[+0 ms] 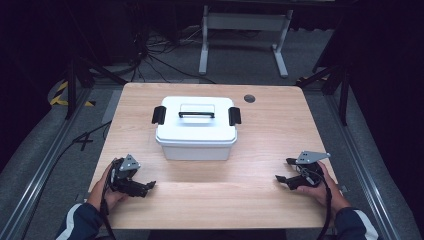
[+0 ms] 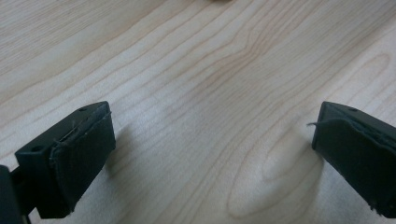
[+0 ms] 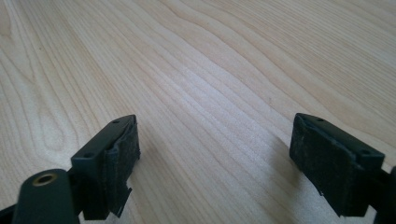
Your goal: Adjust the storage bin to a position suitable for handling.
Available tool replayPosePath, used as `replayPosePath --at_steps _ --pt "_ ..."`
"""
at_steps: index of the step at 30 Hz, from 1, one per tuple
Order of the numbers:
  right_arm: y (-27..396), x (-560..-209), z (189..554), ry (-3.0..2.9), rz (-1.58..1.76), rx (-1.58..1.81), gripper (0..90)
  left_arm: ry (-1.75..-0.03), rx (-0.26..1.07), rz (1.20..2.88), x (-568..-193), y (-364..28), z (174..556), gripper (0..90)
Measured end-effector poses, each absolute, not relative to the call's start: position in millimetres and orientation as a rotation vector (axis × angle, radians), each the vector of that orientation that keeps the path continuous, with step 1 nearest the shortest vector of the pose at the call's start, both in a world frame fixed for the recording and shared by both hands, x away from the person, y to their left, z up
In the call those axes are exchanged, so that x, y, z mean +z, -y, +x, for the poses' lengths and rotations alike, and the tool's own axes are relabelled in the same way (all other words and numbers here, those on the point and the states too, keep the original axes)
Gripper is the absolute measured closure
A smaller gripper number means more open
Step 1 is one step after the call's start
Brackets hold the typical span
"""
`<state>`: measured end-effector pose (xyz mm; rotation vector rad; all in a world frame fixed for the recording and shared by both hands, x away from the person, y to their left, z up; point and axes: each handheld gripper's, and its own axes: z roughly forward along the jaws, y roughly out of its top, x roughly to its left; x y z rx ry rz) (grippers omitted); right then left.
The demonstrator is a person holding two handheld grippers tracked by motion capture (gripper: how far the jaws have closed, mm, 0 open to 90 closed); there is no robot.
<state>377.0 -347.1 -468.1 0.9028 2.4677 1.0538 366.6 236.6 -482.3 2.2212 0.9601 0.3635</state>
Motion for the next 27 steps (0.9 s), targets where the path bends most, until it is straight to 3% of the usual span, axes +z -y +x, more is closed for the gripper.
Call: replayPosePath --at_steps 10,16,27 --pt "344.8 -462.7 379.1 -2.515 0.905 0.992 18.3 -0.971 0.369 2.215 -482.4 -235.5 367.4 0.0" --pt "342.8 -457.9 377.6 -2.541 0.871 0.959 28.0 -0.970 0.356 2.209 -482.9 -234.2 368.8 0.0" --pt "330.1 -426.3 379.3 -2.555 0.775 0.990 32.7 -0.935 0.345 2.228 -482.4 -236.8 370.4 0.1"
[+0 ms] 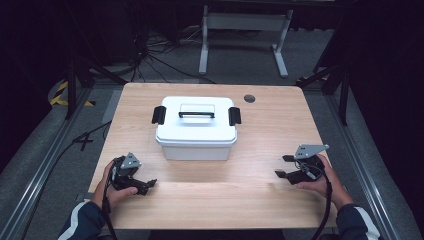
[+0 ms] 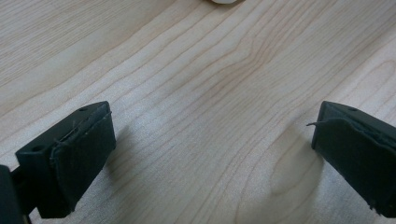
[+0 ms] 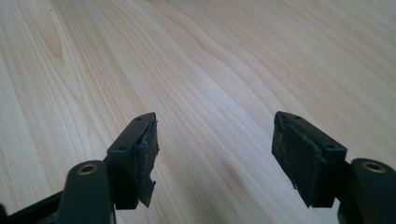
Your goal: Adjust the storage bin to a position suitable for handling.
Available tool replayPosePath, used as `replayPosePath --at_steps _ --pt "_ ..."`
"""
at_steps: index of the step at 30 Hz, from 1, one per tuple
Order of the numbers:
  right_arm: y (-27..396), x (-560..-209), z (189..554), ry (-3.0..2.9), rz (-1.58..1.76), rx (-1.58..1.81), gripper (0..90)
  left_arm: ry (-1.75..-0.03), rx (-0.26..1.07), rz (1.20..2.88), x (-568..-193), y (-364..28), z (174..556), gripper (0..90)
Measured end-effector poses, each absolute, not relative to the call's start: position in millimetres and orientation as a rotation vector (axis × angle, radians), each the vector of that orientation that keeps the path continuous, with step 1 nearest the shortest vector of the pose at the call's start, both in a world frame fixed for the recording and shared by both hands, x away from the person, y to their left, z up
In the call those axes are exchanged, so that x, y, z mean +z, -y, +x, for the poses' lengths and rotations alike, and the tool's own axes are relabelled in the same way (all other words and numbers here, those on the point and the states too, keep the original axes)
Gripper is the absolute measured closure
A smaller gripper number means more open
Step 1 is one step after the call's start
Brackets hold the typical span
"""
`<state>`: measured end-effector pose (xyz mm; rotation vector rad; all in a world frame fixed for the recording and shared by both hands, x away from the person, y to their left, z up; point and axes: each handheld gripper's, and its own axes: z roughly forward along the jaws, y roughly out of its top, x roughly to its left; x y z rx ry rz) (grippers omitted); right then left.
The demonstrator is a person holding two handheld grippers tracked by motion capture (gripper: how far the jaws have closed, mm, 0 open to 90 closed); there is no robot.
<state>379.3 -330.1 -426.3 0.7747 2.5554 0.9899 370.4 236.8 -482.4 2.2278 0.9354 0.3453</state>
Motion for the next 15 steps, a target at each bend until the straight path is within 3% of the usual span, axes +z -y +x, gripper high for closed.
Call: replayPosePath --at_steps 15 --pt "301.0 -355.4 393.3 -2.577 0.573 0.917 39.7 -0.945 0.342 2.221 -482.6 -236.6 369.7 0.2"
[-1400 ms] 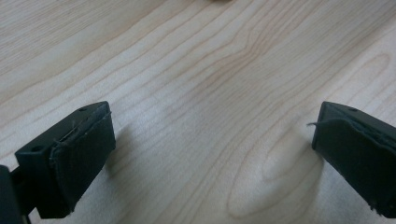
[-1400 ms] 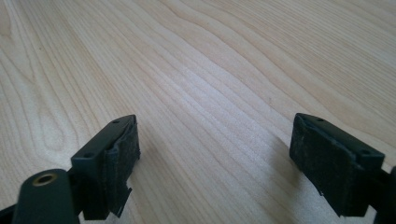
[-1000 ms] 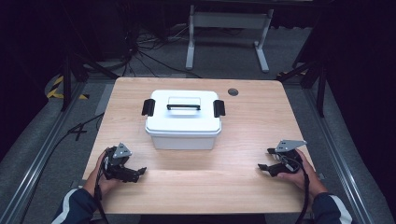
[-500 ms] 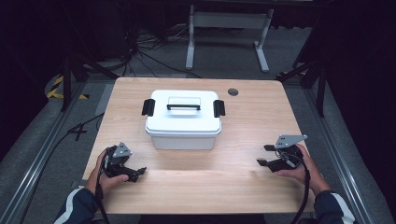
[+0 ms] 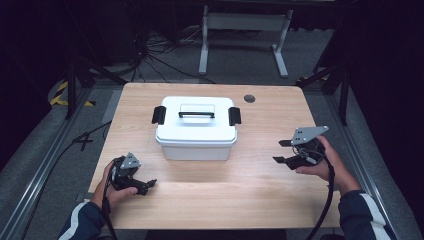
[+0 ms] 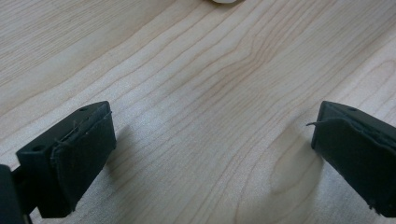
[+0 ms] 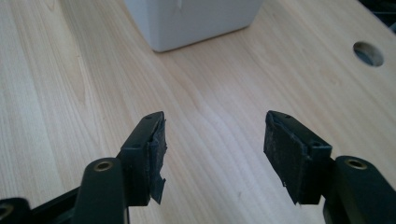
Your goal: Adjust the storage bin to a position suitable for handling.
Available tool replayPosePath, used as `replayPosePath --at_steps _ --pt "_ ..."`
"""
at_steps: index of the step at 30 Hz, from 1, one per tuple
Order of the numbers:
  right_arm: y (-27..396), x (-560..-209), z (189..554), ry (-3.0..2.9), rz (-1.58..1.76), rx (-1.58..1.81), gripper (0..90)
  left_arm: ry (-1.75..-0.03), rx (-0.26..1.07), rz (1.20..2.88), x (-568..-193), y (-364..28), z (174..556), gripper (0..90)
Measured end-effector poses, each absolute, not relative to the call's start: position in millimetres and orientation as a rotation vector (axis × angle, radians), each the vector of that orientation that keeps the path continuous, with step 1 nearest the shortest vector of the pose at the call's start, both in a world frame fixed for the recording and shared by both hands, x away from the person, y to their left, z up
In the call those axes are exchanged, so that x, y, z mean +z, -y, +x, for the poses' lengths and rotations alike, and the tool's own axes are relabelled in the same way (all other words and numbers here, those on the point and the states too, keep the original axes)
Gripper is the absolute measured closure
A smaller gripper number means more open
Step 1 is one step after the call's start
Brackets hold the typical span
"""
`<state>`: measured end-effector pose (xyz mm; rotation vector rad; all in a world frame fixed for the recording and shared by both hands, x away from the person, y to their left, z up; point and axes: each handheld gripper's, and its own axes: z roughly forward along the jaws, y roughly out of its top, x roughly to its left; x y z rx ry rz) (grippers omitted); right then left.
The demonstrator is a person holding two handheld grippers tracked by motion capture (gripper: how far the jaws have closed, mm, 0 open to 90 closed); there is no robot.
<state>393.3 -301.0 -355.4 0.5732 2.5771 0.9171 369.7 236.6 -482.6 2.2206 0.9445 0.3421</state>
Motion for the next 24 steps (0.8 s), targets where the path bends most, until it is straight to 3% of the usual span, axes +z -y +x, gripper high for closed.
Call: replayPosePath --at_steps 14,24 --pt "250.2 -296.8 413.0 -2.587 0.368 0.841 41.4 -0.938 0.340 2.229 -482.3 -237.0 370.1 0.2" --pt "205.4 -275.7 428.7 -2.619 0.245 0.787 46.0 -0.927 0.341 2.230 -482.4 -237.3 370.8 0.1"
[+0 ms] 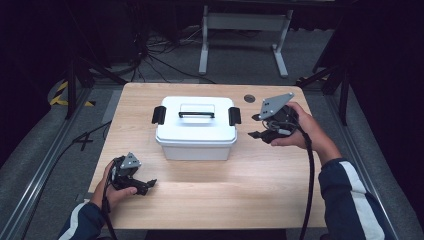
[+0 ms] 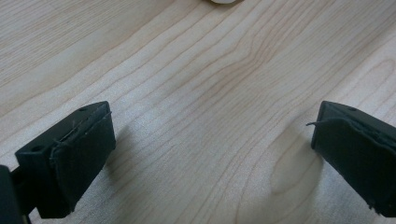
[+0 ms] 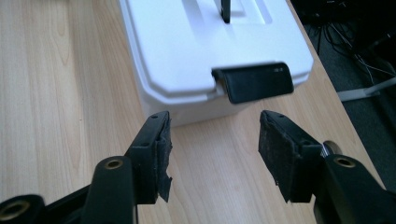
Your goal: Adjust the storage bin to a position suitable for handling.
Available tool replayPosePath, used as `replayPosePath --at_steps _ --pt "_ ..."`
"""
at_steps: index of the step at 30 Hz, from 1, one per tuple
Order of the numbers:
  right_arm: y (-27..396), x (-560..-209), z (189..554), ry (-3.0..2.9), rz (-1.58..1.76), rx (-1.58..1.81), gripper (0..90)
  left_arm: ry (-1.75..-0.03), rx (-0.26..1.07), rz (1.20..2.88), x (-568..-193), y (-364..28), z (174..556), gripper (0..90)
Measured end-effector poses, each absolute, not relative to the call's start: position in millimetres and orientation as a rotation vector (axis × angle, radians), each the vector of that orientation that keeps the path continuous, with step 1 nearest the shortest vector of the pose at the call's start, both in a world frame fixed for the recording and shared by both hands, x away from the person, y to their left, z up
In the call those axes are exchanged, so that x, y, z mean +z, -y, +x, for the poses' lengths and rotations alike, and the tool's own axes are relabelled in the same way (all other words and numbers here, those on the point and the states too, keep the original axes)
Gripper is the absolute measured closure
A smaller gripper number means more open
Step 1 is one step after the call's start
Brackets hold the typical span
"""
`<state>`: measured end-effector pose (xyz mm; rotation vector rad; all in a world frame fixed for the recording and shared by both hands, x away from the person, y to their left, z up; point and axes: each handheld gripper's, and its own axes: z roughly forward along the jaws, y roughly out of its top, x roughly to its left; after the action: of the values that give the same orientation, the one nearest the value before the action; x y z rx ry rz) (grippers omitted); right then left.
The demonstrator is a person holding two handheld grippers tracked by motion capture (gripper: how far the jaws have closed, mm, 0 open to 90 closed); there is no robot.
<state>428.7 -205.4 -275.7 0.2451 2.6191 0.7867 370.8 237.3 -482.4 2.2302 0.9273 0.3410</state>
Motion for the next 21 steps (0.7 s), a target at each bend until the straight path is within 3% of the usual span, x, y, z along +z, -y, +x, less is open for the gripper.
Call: replayPosePath --at_steps 21 --pt "133.0 -259.0 460.7 -2.683 0.068 0.647 48.9 -0.964 0.354 2.208 -483.3 -235.2 368.5 0.3"
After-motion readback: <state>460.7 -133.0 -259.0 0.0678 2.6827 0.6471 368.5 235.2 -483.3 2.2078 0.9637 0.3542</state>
